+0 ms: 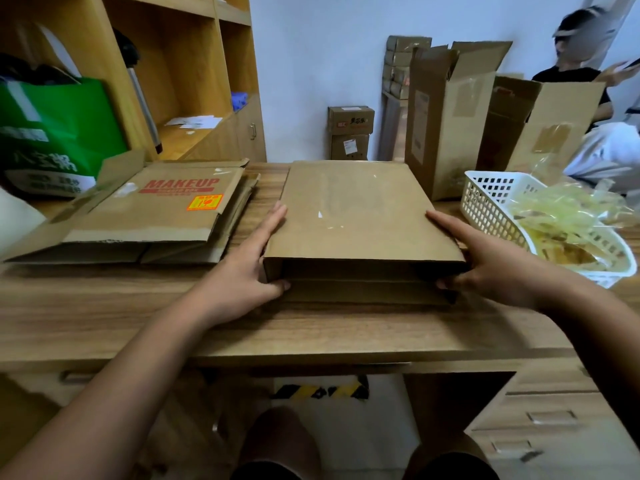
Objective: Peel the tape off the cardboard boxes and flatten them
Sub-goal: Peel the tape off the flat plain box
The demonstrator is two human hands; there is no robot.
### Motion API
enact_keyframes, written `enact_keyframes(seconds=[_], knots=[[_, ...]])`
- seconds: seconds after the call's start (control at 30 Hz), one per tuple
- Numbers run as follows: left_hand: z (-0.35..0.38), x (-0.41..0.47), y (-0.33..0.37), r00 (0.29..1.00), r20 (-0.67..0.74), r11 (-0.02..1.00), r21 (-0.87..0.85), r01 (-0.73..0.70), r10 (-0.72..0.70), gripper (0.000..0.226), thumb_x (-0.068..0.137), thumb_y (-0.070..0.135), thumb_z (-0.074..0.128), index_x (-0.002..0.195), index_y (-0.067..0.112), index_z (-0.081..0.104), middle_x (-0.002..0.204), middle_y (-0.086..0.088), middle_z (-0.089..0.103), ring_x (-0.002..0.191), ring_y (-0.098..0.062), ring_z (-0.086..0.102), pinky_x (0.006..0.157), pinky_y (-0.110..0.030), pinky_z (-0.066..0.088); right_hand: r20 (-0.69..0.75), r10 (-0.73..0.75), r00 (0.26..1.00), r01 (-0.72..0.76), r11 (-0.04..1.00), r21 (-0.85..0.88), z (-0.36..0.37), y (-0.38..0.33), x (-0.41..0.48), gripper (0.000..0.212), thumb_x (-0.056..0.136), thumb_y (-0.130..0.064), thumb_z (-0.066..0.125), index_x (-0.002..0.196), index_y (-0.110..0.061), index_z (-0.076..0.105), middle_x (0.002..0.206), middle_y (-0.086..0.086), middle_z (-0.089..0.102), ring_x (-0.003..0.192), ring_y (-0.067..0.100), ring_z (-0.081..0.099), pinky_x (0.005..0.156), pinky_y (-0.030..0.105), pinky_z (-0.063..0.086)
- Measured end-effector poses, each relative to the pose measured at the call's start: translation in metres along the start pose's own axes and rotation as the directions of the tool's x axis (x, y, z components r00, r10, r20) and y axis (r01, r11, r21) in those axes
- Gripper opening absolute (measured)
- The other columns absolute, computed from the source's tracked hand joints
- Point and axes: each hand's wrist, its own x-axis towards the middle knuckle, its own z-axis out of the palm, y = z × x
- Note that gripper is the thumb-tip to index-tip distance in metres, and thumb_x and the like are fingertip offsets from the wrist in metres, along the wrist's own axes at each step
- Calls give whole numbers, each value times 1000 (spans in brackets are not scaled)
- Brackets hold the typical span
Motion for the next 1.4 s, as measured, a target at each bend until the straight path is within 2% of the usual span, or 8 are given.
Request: enact_keyframes(seconds=[0.07, 0.3, 0.5, 0.6, 0.77, 1.0, 1.23, 1.4], knots=[[-4, 0, -2, 999, 25, 998, 44, -35, 34, 111, 82, -1, 76, 159, 43, 9, 165, 27, 1, 144, 19, 1, 114, -2, 7, 35, -4, 999, 5, 1000, -30, -4, 1, 1, 111, 83, -11, 80, 151, -61, 8, 150, -8, 44, 122, 14, 56, 97, 26, 45], [-10, 3, -5, 996, 70, 996, 65, -61, 56, 105, 84, -4, 73, 158, 43, 15, 163, 32, 4, 143, 21, 1, 119, -13, 10, 41, 35, 999, -30, 994, -102, -10, 2, 1, 109, 85, -11, 78, 150, -63, 6, 142, -4, 51, 118, 16, 58, 94, 25, 44], [-9, 5, -7, 993, 80, 990, 104, -97, 89, 104, 84, -4, 73, 157, 45, 18, 163, 33, 3, 144, 20, 1, 109, 3, 6, 153, 96, 983, -87, 994, -65, -17, -5, -6, 126, 73, -30, 89, 151, -60, -4, 147, -10, 38, 130, 14, 43, 107, 27, 34], [-10, 5, -6, 992, 91, 991, 97, -91, 82, 103, 85, -3, 71, 156, 48, 16, 161, 38, 1, 143, 21, 0, 107, 4, 7, 184, 99, 978, -111, 992, 58, -23, -10, -9, 119, 68, -41, 88, 153, -58, 6, 142, -19, 30, 130, 5, 33, 107, 23, 26], [-10, 5, -5, 989, 126, 988, 126, -88, 72, 105, 86, -1, 70, 155, 54, 13, 158, 42, -2, 146, 17, -1, 113, -9, 10, 48, 82, 996, -91, 967, 237, -21, -13, -1, 93, 63, -76, 65, 149, -51, 36, 155, -6, 42, 143, 12, 38, 117, 36, 32], [-8, 5, 4, 986, 146, 978, 178, -105, 79, 104, 85, 2, 69, 155, 53, 11, 157, 44, -4, 142, 22, -4, 113, -6, 6, -158, 160, 974, -117, 961, 249, -6, -12, 18, 66, 95, -56, 57, 154, -36, 35, 153, 3, 45, 134, 18, 46, 100, 29, 38], [-8, 6, 11, 980, 191, 990, 119, -75, 52, 111, 71, 62, 80, 154, 57, 7, 153, 48, -11, 140, 24, -9, 119, -20, 6, -199, 193, 961, -141, 958, 250, -4, -20, 23, 57, 101, -42, 56, 154, -33, 38, 157, 0, 41, 136, 19, 45, 98, 25, 35], [1, 5, 16, 996, 74, 995, 81, -61, 55, 102, 66, 102, 26, 154, 53, 18, 158, 41, 2, 144, 20, 0, 121, -32, 13, -201, 238, 950, -164, 930, 329, -7, -23, 17, 54, 100, -36, 60, 151, -35, 42, 152, 7, 46, 109, 14, 47, 67, 16, 37]])
